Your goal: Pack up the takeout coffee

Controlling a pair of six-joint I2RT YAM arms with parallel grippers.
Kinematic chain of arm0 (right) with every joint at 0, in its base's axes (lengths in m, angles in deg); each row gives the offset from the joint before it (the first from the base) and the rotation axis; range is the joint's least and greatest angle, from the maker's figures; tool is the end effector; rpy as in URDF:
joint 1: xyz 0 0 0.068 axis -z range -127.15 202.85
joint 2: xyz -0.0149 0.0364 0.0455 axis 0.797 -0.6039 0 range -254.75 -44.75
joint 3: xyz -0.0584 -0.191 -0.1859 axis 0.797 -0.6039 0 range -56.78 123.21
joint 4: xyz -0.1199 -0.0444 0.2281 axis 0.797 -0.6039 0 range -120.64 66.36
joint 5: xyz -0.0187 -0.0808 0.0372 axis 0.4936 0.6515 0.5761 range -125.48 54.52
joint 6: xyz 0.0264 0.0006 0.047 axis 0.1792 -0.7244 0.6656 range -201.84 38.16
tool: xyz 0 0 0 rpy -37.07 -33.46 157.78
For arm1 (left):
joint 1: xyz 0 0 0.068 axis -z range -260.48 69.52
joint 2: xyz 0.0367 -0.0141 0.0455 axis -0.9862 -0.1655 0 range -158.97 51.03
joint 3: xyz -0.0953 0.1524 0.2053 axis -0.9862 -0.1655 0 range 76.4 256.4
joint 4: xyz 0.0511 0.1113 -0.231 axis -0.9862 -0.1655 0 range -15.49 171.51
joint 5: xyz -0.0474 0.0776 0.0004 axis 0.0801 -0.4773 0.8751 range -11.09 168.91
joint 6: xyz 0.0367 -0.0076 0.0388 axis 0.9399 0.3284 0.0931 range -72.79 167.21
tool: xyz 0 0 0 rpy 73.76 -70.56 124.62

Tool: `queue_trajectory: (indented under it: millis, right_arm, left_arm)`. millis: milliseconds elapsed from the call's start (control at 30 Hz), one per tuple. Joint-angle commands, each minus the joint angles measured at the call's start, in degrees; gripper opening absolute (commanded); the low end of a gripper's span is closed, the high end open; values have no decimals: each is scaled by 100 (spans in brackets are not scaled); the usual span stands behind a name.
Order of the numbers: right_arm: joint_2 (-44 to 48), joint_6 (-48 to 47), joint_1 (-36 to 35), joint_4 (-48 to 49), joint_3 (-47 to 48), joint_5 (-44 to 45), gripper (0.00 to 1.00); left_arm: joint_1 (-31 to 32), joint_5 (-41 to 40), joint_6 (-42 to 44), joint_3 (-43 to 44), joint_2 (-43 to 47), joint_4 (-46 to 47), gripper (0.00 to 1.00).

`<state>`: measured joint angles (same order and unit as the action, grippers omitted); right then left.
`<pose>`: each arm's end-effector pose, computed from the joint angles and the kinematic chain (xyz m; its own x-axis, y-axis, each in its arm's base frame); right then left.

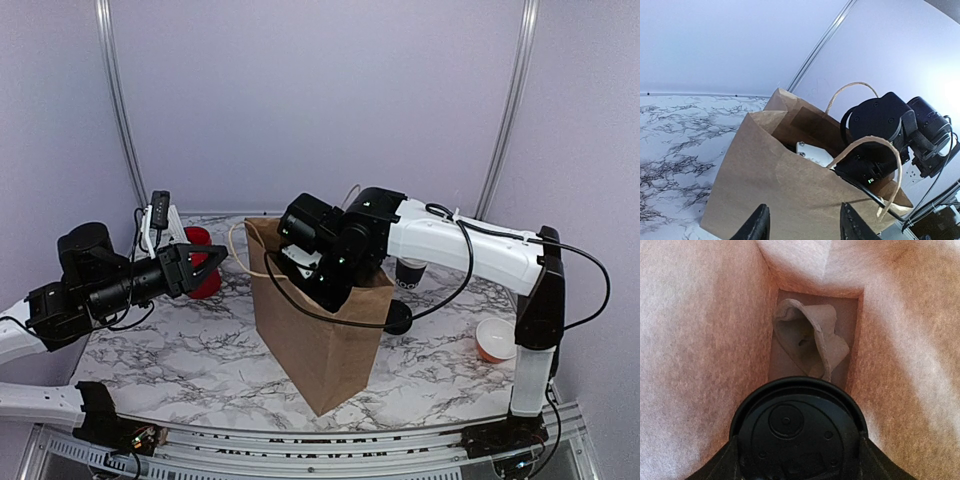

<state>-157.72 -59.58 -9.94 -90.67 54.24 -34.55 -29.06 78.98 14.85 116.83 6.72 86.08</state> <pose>0.1878 0.3636 0.3060 -0.7309 -0.5931 -0.3378 -0.6588 0.7424 0.1219 0.1179 -0.1479 0.3425 -0.4125 -0.3412 -0.8447 0.6649 0.5210 -0.5352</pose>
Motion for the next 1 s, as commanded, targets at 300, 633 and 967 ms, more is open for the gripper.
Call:
queue_trajectory:
  millis: [300, 633, 967]
  right_arm:
    - [-181, -16, -48, -312, -187, -154, 59]
    - [-202, -11, -67, -294, -186, -155, 59]
    - [-150, 4, -67, -385, -165, -72, 59]
  left_arm:
    - [-27, 779, 53, 440, 107, 650, 51]
    - [-10, 1087, 76, 923, -670, 368, 49]
    - [26, 951, 289, 1143, -769, -54, 0]
